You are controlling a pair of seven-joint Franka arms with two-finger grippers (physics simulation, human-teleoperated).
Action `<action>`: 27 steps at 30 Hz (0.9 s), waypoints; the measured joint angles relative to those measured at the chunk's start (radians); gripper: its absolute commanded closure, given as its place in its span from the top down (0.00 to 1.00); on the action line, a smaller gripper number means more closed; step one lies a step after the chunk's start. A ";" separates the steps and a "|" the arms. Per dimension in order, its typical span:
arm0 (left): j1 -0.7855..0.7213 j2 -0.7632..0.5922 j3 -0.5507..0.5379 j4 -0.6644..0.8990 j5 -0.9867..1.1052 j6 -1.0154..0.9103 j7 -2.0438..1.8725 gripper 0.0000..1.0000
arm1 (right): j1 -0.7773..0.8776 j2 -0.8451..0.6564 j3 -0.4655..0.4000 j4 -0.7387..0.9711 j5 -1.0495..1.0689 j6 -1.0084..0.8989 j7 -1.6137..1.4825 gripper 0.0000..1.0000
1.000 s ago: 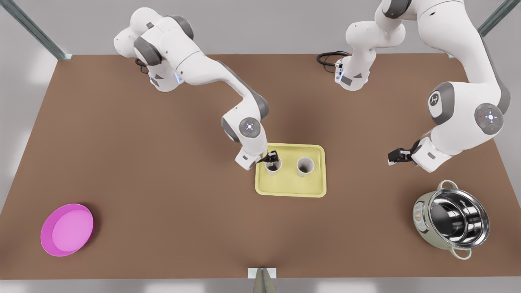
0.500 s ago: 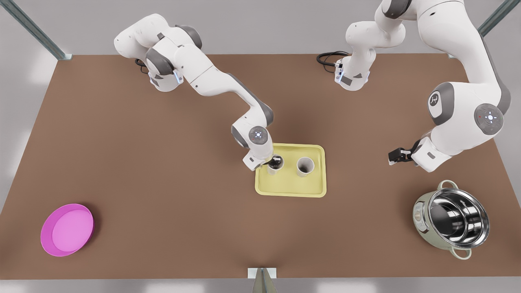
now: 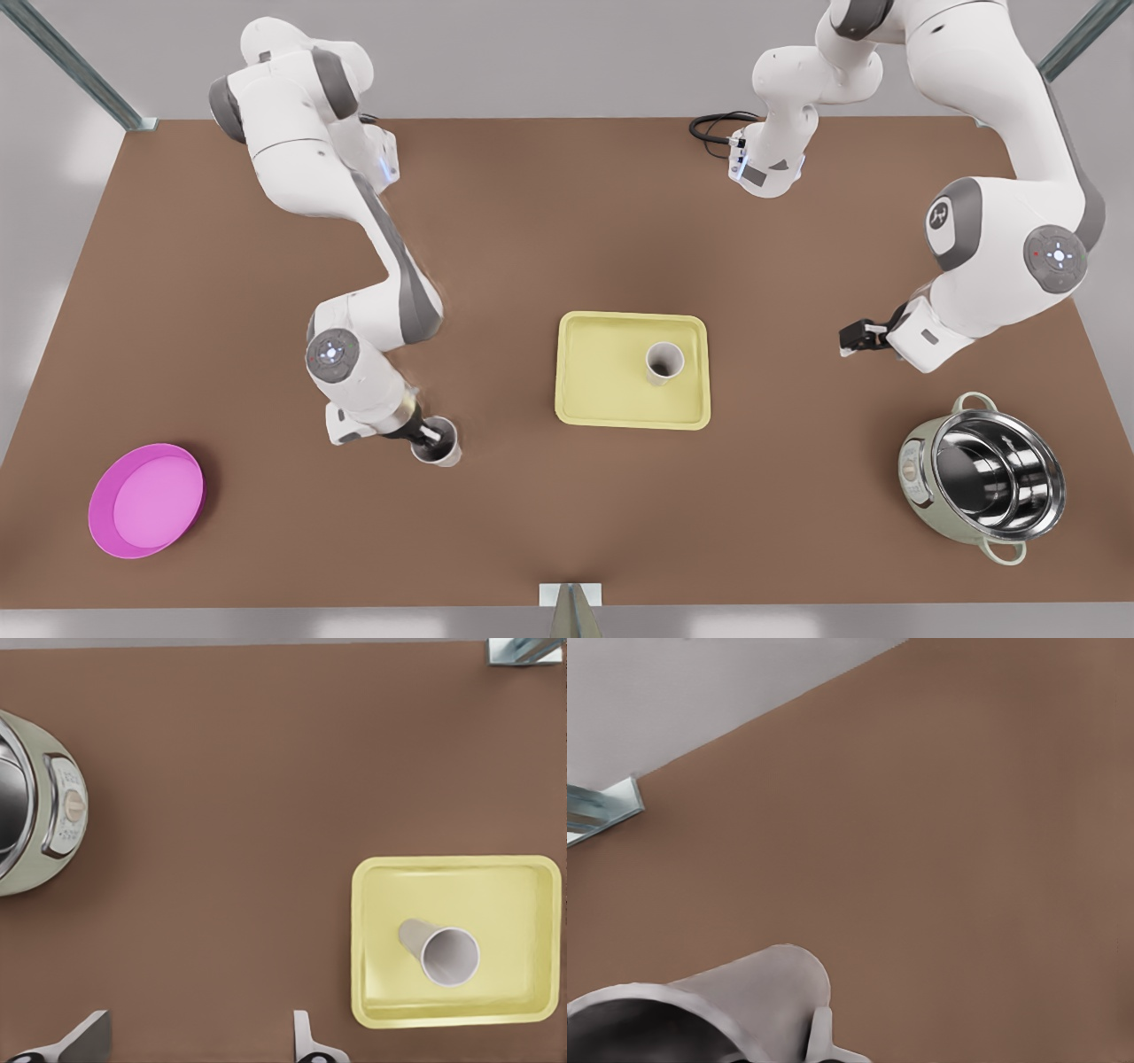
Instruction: Use the left arm to pick up the white IKEA cup from the tray and place it on the middle-left position; use the right arm to pick up the white IKEA cup from the tray and place it on the middle-right position
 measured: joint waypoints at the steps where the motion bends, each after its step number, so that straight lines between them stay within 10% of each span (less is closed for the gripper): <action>1: -0.001 0.000 0.001 0.000 0.002 -0.002 0.000 1.00 | -0.068 -0.001 -0.001 -0.001 -0.015 -0.016 -0.051 0.00; 17: -0.120 0.042 -0.029 -0.028 0.023 -0.034 -0.034 1.00 | -0.299 -0.039 0.001 -0.357 -0.064 0.137 -0.815 0.02; 21: -0.233 0.091 -0.029 -0.031 0.027 0.003 -0.088 1.00 | -0.301 -0.038 0.001 -0.363 -0.089 0.181 -0.906 0.72; 27: -0.377 0.237 -0.031 -0.061 0.019 0.162 -0.234 1.00 | -0.301 -0.036 0.001 -0.364 -0.101 0.211 -0.993 0.76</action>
